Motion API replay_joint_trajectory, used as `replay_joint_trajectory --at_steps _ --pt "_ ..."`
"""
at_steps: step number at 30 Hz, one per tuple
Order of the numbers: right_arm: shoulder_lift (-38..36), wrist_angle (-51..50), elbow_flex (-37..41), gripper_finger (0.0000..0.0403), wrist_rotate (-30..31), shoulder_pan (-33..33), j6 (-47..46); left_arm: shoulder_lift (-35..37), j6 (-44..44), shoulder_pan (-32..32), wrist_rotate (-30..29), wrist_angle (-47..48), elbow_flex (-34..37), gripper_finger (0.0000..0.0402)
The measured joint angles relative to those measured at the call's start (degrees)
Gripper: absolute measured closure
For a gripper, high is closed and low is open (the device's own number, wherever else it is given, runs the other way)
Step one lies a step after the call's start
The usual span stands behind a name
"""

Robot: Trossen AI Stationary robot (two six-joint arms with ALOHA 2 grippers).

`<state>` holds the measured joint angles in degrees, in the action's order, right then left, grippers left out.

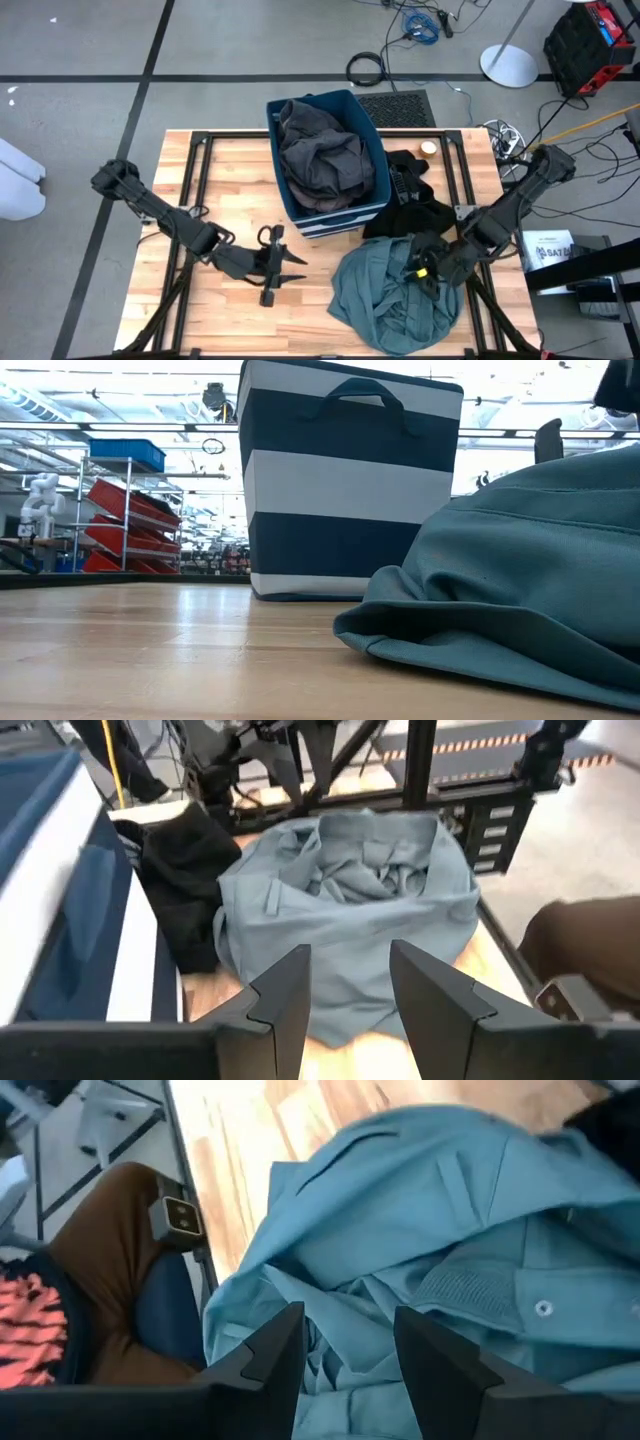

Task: Sort clothes
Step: Put the blue pants into the blue laundry organizer

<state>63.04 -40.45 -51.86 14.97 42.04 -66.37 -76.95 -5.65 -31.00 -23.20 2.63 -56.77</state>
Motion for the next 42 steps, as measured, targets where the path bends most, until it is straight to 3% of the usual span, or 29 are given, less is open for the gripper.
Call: replay_joint_trajectory --at_steps 6,14,22,29,42 --pt "5.34 0.48 0.00 0.0259 -0.32 1.24 -3.39 -2.42 0.11 0.06 -0.09 1.33 0.00 0.0254" --pt "12.93 -1.46 -1.34 0.0259 -6.10 1.41 1.68 -5.41 -0.66 0.17 -0.09 -2.13 0.02 0.0254" --pt "22.47 -17.27 -12.98 0.0259 -1.42 2.08 16.72 -5.64 -0.49 0.19 -0.01 -9.37 0.02 0.0254" --pt "25.25 -26.98 -23.92 0.0259 1.69 1.92 17.64 -5.44 3.77 1.21 -0.01 -11.03 -1.51 0.0254" --pt "30.74 -26.85 -16.48 0.0259 -0.09 3.12 11.29 -5.44 0.09 0.52 0.61 -5.17 -1.51 0.0254"
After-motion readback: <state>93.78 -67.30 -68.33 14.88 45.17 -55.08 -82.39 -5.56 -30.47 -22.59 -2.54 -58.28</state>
